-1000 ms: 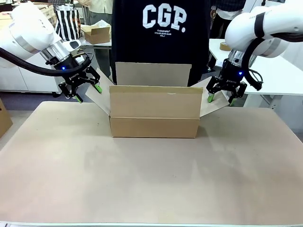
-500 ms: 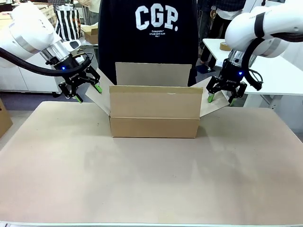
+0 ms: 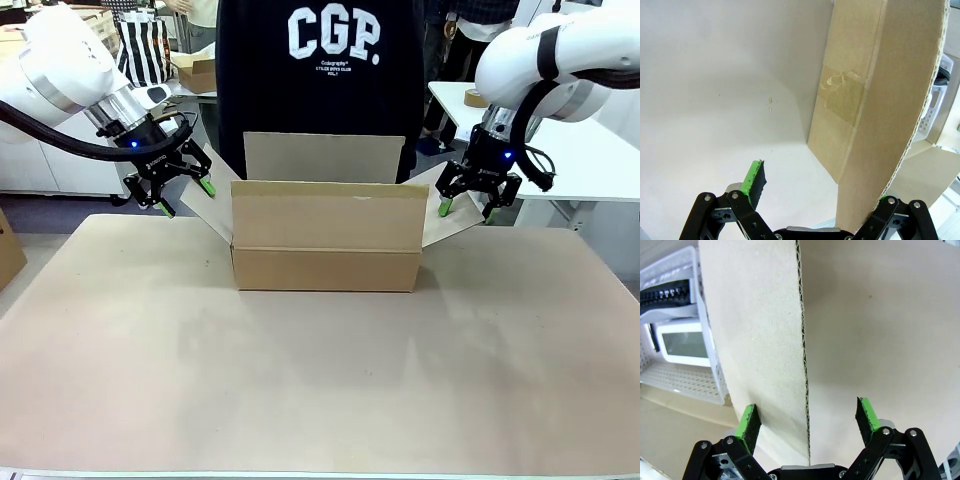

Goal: Pack the gift set into the box.
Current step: Lift both hands away from the flaps of the Package Box.

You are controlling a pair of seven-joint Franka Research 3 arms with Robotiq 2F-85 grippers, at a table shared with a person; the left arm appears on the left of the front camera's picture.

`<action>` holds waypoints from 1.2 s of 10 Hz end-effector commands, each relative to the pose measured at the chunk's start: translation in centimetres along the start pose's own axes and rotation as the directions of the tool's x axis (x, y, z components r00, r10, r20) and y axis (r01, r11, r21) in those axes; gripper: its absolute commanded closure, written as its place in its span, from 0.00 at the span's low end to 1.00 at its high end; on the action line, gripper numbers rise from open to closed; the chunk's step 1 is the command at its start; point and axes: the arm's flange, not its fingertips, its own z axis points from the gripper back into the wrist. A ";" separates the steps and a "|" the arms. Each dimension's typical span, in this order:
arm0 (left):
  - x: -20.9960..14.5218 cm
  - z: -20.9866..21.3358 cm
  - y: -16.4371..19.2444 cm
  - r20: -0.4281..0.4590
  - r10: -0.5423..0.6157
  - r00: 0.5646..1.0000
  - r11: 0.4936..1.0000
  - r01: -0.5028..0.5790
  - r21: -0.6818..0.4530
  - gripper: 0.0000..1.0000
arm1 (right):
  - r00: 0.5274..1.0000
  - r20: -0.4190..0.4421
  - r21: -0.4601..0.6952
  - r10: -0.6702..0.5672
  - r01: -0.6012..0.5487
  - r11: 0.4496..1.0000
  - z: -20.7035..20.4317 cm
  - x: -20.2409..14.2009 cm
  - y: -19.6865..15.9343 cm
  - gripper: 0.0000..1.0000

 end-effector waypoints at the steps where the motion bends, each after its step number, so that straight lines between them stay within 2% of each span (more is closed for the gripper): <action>1: -0.1 0.2 0.1 0.005 0.003 1.000 1.000 -0.003 0.015 0.00 | 1.000 0.010 -0.027 -0.016 0.016 0.999 0.4 0.1 0.3 0.00; 5: 0.0 0.0 0.0 0.000 0.000 1.000 1.000 0.000 0.000 0.00 | 1.000 0.000 0.000 0.000 0.000 1.000 0.0 0.0 0.0 0.00; 7: -1.8 5.7 -2.0 0.007 -0.103 0.995 0.991 0.103 -0.085 0.00 | 0.999 0.043 -0.002 -0.011 0.011 1.000 4.1 -1.1 0.0 0.00; 8: -4.0 10.0 -2.7 0.029 -0.096 0.995 0.984 0.100 -0.146 0.00 | 0.997 0.070 0.074 0.020 -0.025 0.997 7.7 -3.2 -0.3 0.00; 9: -7.3 14.3 -2.5 0.052 -0.147 0.988 0.939 0.155 -0.307 0.00 | 0.998 0.063 0.223 0.031 -0.044 0.974 11.7 -6.7 -1.0 0.00; 10: -9.9 16.6 -1.6 0.058 -0.222 0.973 0.885 0.226 -0.408 0.00 | 0.996 0.066 0.360 0.067 -0.086 0.929 14.3 -10.0 -2.0 0.00; 11: -11.9 17.8 -0.2 0.081 -0.253 0.964 0.817 0.258 -0.516 0.00 | 0.995 0.057 0.485 0.086 -0.103 0.868 16.0 -12.8 -3.1 0.00; 12: -13.4 18.4 1.5 0.076 -0.311 0.947 0.719 0.287 -0.633 0.00 | 0.991 0.047 0.598 0.127 -0.129 0.791 17.0 -15.3 -4.6 0.00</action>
